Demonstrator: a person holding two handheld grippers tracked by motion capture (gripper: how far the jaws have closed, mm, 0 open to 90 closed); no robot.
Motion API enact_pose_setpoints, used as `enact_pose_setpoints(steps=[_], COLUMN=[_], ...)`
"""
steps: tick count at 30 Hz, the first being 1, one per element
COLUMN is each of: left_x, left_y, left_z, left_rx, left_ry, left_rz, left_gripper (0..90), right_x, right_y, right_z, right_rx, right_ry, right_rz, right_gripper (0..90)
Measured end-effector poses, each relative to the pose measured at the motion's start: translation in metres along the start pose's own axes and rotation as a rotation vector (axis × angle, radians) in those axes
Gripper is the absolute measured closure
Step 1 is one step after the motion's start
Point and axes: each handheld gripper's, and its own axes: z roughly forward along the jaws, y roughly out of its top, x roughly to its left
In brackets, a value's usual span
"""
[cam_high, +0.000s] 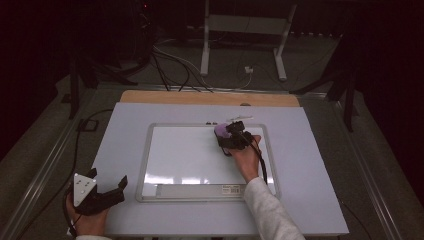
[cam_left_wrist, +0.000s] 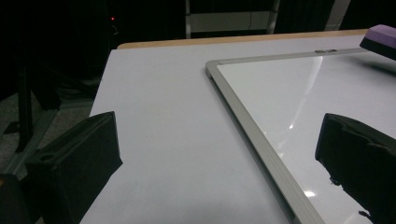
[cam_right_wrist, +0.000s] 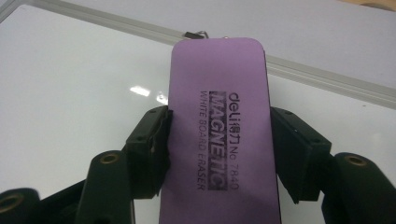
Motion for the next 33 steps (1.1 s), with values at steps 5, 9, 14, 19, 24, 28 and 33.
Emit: enact_pose_setpoints(steps=[5, 9, 14, 19, 24, 28, 33], left_x=[0.001, 0.001, 0.001, 0.001, 0.001, 0.001, 0.001], left_y=[0.0, 0.0, 0.0, 0.0, 0.0, 0.0, 0.0], left_z=[0.0, 0.0, 0.0, 0.0, 0.0, 0.0, 0.0], left_rx=[-0.003, -0.003, -0.003, -0.004, -0.004, -0.003, -0.003], left_ry=[0.001, 0.001, -0.001, 0.0, -0.001, 0.0, -0.001], left_rz=[-0.006, -0.005, -0.007, -0.007, -0.006, -0.006, -0.005], left_gripper=[0.7, 0.7, 0.7, 0.7, 0.7, 0.7, 0.7], right_x=[-0.006, -0.008, -0.013, -0.019, -0.025, -0.03, -0.035], right_y=[-0.001, -0.003, -0.005, -0.008, -0.011, -0.014, -0.018], right_z=[-0.002, -0.002, 0.0, 0.001, 0.002, 0.004, 0.005], right_rx=[-0.004, -0.005, -0.004, 0.0, 0.005, 0.01, 0.016], right_ry=[-0.005, -0.007, -0.019, -0.033, -0.048, -0.058, -0.068], right_rz=[0.012, 0.021, 0.03, 0.05, 0.061, 0.076, 0.092], right_gripper=[41.3, 41.2, 41.2, 41.2, 41.1, 41.2, 41.1])
